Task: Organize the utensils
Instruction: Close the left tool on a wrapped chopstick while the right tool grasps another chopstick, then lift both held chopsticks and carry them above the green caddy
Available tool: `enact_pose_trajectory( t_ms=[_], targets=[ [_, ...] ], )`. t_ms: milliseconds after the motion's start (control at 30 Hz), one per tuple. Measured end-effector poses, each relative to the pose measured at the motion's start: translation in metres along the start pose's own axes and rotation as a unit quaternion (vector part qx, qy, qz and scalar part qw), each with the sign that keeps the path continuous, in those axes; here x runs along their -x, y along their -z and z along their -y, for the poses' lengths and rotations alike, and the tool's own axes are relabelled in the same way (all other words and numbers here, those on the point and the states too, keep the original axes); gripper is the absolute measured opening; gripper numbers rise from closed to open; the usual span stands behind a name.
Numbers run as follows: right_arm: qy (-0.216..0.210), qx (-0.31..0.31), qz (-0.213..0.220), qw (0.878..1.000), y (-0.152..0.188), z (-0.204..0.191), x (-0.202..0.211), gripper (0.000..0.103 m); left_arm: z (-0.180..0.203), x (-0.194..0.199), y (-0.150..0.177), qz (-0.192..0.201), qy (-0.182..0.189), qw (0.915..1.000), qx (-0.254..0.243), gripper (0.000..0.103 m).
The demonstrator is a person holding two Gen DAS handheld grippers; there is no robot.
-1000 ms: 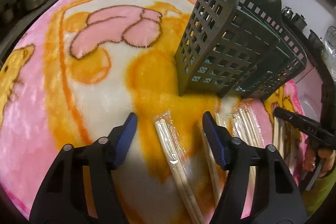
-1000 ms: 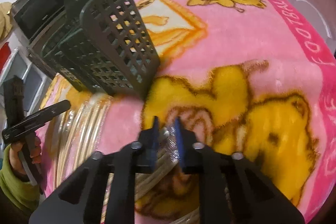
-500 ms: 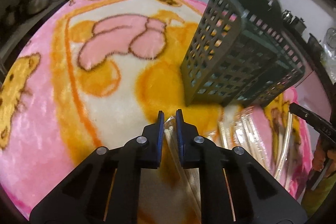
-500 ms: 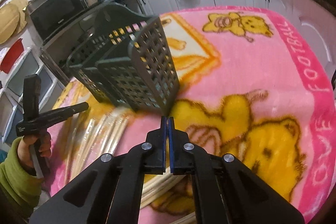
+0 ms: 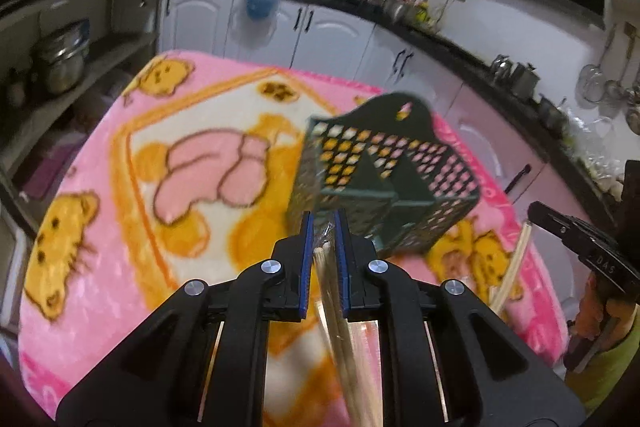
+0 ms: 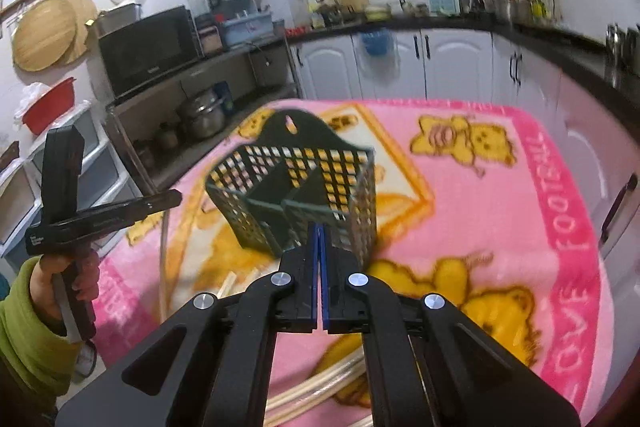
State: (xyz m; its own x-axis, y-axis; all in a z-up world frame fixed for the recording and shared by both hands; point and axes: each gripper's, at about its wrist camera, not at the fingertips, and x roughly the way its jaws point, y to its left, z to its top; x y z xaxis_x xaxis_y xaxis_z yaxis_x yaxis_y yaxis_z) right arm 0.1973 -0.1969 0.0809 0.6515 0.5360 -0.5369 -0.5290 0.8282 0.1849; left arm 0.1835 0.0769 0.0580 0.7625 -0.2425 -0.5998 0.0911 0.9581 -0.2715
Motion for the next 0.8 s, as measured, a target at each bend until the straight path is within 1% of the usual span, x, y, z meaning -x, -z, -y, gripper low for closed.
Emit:
enact_pose_trajectory(
  t_ms=[100, 267, 567, 800],
  targets=[
    [0.005, 0.018, 0.020, 1.000, -0.010, -0.011, 0.015, 0.001, 0.017, 0.012, -0.009, 0.018, 0.007, 0.9997, -0.018, 0.007],
    [0.008, 0.027, 0.043, 0.999, -0.019, -0.019, 0.032, 0.001, 0.039, 0.028, -0.025, 0.048, 0.017, 0.9981, -0.034, 0.006],
    [0.015, 0.035, 0.079, 0.996, -0.033, -0.025, 0.058, 0.001, 0.065, 0.044, -0.055, 0.089, 0.032, 0.9942, -0.051, 0.006],
    [0.011, 0.035, 0.116, 0.993, -0.056, -0.028, 0.075, 0.001, 0.083, 0.061, -0.082, 0.121, 0.041, 0.9901, -0.059, 0.006]
  ],
)
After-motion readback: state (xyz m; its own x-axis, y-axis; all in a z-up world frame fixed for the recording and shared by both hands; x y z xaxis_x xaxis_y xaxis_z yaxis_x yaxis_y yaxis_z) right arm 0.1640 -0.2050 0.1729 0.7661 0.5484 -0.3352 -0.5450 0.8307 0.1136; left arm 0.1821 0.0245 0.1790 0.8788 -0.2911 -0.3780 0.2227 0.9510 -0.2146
